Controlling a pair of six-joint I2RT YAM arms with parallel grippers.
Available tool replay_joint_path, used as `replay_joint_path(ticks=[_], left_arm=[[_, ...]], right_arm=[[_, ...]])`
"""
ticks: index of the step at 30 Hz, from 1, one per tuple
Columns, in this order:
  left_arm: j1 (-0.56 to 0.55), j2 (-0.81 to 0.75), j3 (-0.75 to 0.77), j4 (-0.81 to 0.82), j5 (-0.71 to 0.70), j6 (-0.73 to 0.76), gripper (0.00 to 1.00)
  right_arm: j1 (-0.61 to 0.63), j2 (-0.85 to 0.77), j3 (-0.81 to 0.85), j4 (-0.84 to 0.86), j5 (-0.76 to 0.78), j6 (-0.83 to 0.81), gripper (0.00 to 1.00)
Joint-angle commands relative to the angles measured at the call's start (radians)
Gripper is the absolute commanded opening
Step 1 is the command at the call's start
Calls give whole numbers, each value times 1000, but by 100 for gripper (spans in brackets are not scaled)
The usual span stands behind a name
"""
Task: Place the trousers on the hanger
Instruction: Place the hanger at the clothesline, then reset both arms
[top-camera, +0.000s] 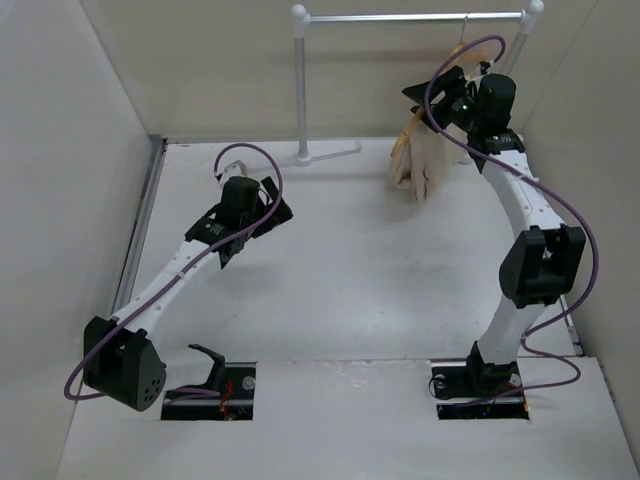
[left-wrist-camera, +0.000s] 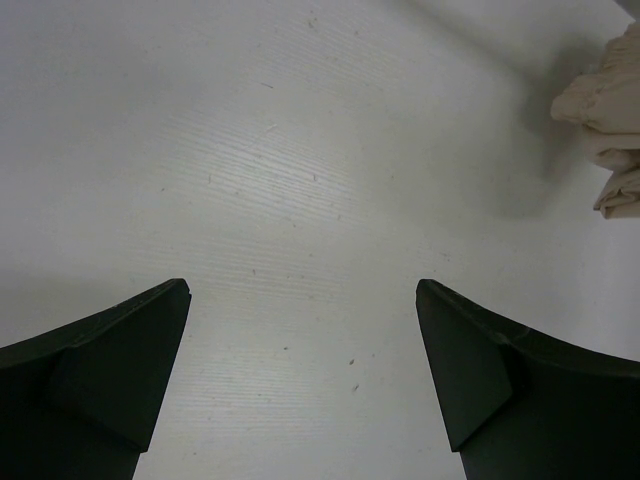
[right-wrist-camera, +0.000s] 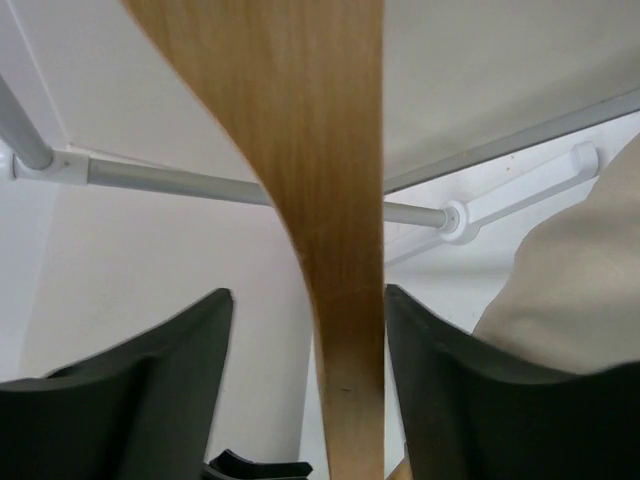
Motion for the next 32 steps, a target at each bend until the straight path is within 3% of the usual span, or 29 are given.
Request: replay_joint_path(ticks=[1,4,8,13,19,28,32], left_arm=[[4,0,13,33,2,-7,100],[10,4,20,30,2,-7,100],[18,11,33,25,2,-3,100],[33,37,69,8,-3,5,100],[54,96,149,-70,-26,19,100],[4,145,178,-102,-34,26,100],[-31,164,197,-130,-49,29,100]], right_arm=[[-9,-38,31,79,5,-19,77],[-9,-61,36,79,14,-34,90],[-12,-96,34,65,38,-58,100],[-18,-165,-1,-7,118,-121,100],[-18,-306,-180,-10,258,-187,100],[-9,-605,-565,-10,412,-215,100],[86,-746,-762,-51,478,-209,100]])
